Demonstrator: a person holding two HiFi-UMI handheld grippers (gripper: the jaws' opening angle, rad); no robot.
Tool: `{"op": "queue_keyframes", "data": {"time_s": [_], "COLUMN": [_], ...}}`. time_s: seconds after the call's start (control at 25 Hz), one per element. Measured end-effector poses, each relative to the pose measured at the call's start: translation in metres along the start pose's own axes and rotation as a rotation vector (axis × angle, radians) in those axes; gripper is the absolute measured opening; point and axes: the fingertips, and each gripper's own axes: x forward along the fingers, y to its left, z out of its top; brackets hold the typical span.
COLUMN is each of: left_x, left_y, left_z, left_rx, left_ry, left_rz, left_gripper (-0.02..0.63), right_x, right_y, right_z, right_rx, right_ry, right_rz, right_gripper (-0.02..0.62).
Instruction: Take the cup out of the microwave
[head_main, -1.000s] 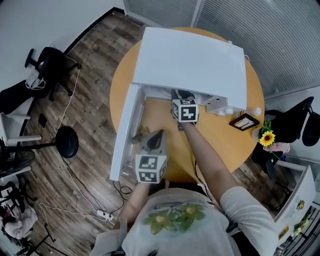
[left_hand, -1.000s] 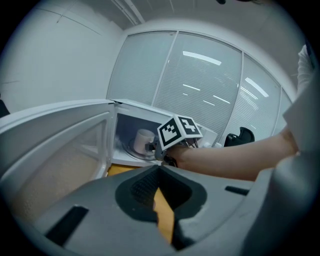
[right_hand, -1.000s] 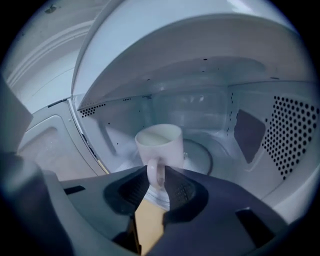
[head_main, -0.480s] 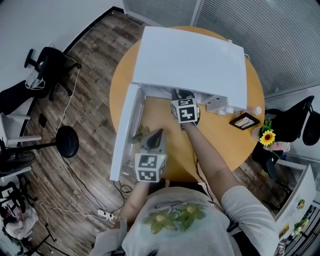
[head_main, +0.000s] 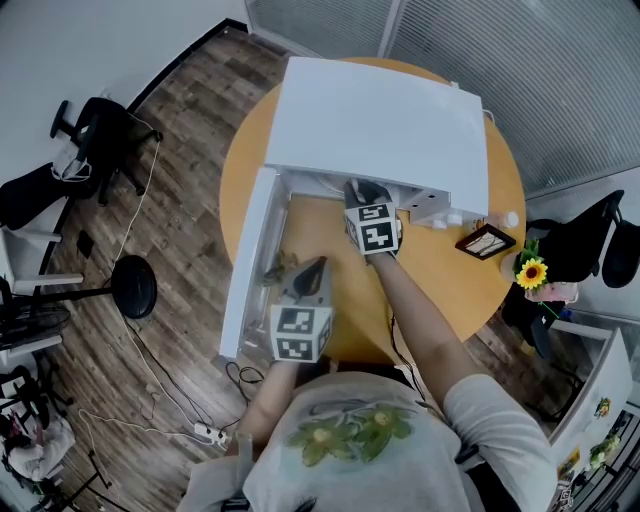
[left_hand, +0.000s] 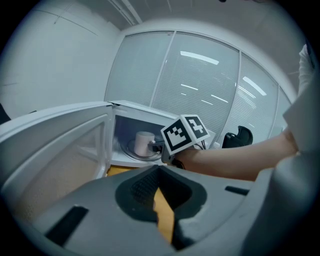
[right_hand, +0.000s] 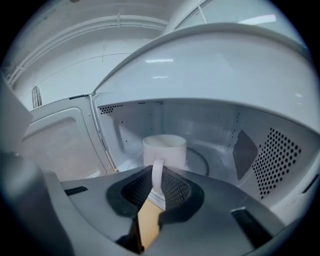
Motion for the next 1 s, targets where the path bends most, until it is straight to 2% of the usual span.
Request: {"op": "queue_keyframes", "data": {"time_s": [0.52,0.76,1.0], "left_x": [-0.014,-0.028,-0.038], "left_y": [0.003,0.007,0.005], "left_z": [0.004,0.010,0.006], "left_rx": [0.031,0.022,0.037], "left_ry": [-0.027,-0.042,-0.053], "left_rz": [0.026,0.037,0.039], "left_gripper": [0.003,0.003,0.003], "right_x": [-0.033,-0.054,-0.078], "right_y": [0.010,0.020,0.028], "right_z": [-0.001,0.002,-0.002], "right_rx": [0.001,-0.006,0.025], "right_ry": [-0.031,-0.048,-0.075], "right_rz": [0.053,0.076,0.109], "right_gripper": [0.058,0.058,0.058]}}
